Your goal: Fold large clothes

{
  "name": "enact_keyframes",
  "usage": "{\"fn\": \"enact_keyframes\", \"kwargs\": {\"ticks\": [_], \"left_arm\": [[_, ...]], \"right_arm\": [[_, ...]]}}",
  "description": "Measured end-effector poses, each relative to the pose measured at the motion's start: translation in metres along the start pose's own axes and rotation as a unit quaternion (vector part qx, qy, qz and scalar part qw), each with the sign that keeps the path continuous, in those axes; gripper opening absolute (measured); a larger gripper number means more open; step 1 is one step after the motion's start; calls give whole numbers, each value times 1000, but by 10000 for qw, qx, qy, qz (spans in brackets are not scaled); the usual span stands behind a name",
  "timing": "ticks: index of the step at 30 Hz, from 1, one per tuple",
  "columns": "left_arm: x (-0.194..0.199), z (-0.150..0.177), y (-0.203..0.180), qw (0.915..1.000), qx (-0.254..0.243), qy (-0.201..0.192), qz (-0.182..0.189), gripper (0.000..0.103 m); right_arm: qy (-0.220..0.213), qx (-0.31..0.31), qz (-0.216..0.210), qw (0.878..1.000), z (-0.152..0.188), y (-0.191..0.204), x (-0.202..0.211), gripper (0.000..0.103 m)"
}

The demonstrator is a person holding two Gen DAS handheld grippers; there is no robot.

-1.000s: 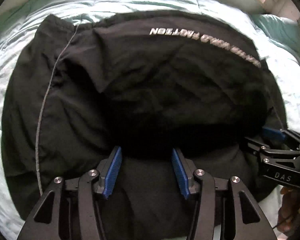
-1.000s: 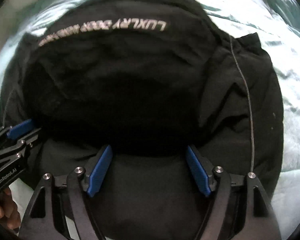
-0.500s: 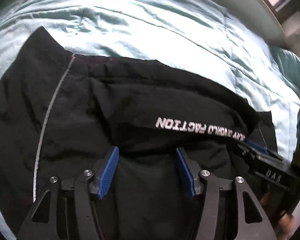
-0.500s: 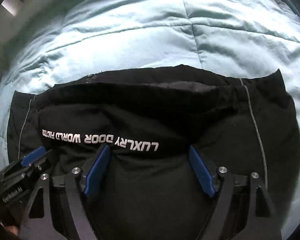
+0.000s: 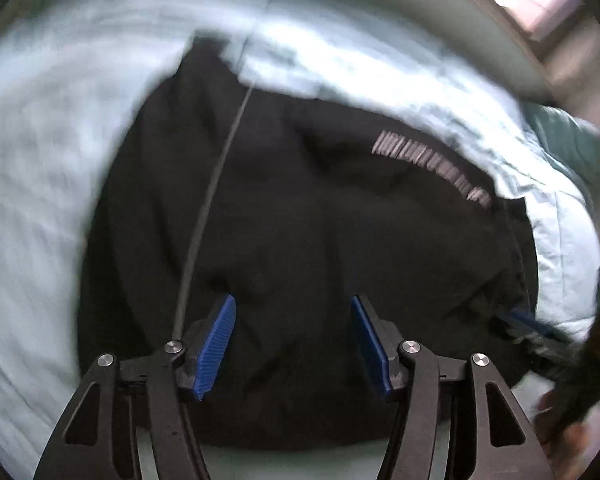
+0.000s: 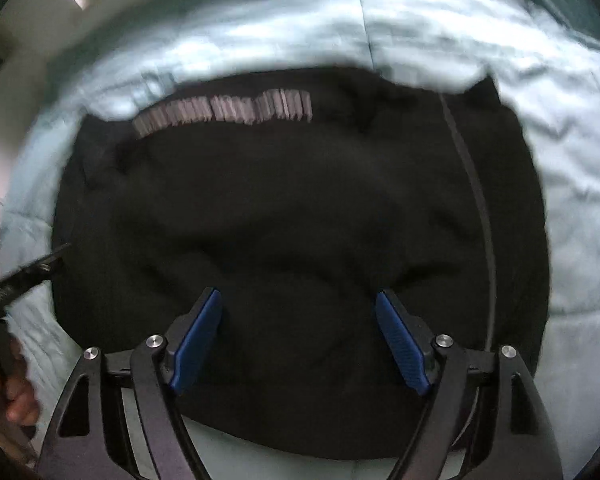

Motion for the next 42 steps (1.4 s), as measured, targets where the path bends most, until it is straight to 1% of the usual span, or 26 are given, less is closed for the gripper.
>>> {"fn": "enact_keyframes", "kwargs": {"ticks": [1, 2, 4, 6, 7, 9, 11, 13, 15, 18, 19, 20, 22, 25, 27, 29, 30, 32, 36, 39, 42], "left_arm": [[-9, 5, 3, 9998, 108, 124, 65, 62], [-19, 6, 6, 9998, 124, 136, -36, 62], [-20, 4, 5, 9998, 13, 100, -176, 61], [-7, 0, 2, 9999, -42, -18, -133, 61], [1, -2, 1, 9998, -86, -126, -87, 61], [19, -4, 6, 9993, -151, -291, -206, 61], [35, -5, 12, 9984, -159, -468, -288, 62], [52, -3, 24, 9979, -36, -575, -296, 62], [64, -3, 34, 9977, 97, -641, -177, 62], [78, 0, 54, 9964, 247, -776, -230, 62], [82, -1, 63, 9962, 305, -782, -245, 62], [82, -2, 68, 9960, 365, -773, -240, 62], [83, -7, 79, 9957, 513, -767, -78, 62], [84, -13, 92, 9945, 667, -791, 156, 63], [79, -17, 103, 9942, 779, -715, 199, 65], [71, -22, 113, 9923, 1008, -708, 147, 65], [70, -23, 119, 9903, 1155, -742, 198, 65], [61, -29, 122, 9881, 1280, -711, 462, 65], [39, -42, 123, 9915, 1046, -566, 527, 65], [25, -52, 119, 9910, 859, -577, 855, 65], [3, -56, 113, 9894, 675, -336, 1239, 65]], "right_arm": [[140, -65, 84, 9998, 6, -3, -13, 83], [209, -123, 65, 9997, 6, -4, -21, 85], [235, -177, 17, 9996, 2, -4, -23, 86], [238, -245, -113, 9994, -2, -4, -11, 86], [163, -277, -236, 9992, -4, -5, 0, 86], [-14, -341, -314, 9989, -4, -12, 18, 86], [-157, -480, -372, 9980, -1, -28, 36, 86], [-215, -629, -404, 9970, 2, -42, 43, 86], [-270, -747, -402, 9960, 5, -55, 49, 86], [-390, -853, -245, 9953, 4, -75, 56, 86], [-481, -981, -176, 9939, 4, -87, 59, 86], [-531, -1135, -202, 9919, 2, -96, 62, 86], [-555, -1349, -323, 9888, -1, -111, 65, 86], [-593, -1481, -244, 9869, -7, -132, 67, 86], [-583, -1533, -227, 9862, -11, -142, 65, 86], [-516, -1596, -315, 9853, -14, -147, 59, 86], [-492, -1602, -328, 9853, -16, -146, 56, 86], [-485, -1597, -317, 9855, -20, -148, 50, 86], [-448, -1627, -443, 9847, -26, -148, 39, 86], [-450, -1525, -430, 9863, -31, -145, 30, 86], [-466, -1382, -453, 9883, -37, -144, 19, 86]]}}
Point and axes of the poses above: each gripper's, at about its wrist camera, not at the fingertips, and x roughly against the way its jaws point, y to its left, z to its underside, the point moved 9 cm from there along -x, roughly the way its jaws point, and after that the axes turned 8 degrees about -x, right-handed, at the moved point
